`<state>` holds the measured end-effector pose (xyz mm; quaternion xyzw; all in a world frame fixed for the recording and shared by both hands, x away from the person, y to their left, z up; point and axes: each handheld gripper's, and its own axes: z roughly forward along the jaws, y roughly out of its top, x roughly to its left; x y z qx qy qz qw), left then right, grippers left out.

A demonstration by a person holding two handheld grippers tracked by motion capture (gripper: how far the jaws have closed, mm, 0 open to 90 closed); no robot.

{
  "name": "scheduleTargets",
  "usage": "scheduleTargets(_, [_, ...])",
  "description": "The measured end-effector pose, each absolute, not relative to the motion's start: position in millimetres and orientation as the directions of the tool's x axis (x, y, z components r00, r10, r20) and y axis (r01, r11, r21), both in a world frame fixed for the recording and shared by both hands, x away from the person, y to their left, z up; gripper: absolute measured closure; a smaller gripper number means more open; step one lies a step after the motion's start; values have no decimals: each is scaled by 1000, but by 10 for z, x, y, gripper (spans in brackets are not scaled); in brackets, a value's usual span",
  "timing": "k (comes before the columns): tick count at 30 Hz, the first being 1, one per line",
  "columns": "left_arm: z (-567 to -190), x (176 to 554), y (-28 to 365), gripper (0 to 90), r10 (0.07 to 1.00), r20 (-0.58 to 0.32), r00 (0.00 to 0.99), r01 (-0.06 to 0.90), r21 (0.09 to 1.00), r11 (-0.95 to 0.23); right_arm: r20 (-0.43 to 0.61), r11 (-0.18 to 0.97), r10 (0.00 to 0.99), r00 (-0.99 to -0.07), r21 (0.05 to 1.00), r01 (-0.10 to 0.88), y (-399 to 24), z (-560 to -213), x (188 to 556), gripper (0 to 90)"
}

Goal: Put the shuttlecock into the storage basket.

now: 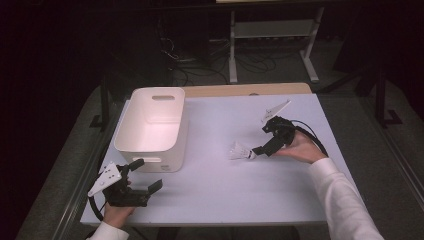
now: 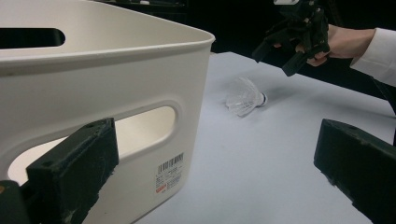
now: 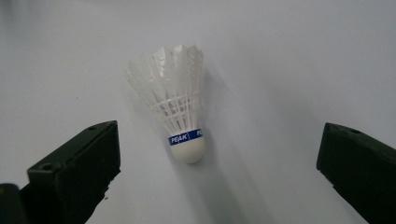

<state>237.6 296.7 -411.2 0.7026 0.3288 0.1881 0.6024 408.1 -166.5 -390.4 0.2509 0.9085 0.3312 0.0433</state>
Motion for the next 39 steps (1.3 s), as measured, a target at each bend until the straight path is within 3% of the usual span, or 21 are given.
scheduleTargets(12, [-4109, 2375, 2975, 0, 687, -129, 716, 233, 971, -61, 67, 709, 432, -899, 591, 385, -1530, -4009, 4080, 4])
scheduleTargets(39, [-4106, 2372, 2978, 0, 686, -120, 718, 227, 972, -67, 52, 805, 326, -944, 508, 306, -1356, -4262, 4133, 438])
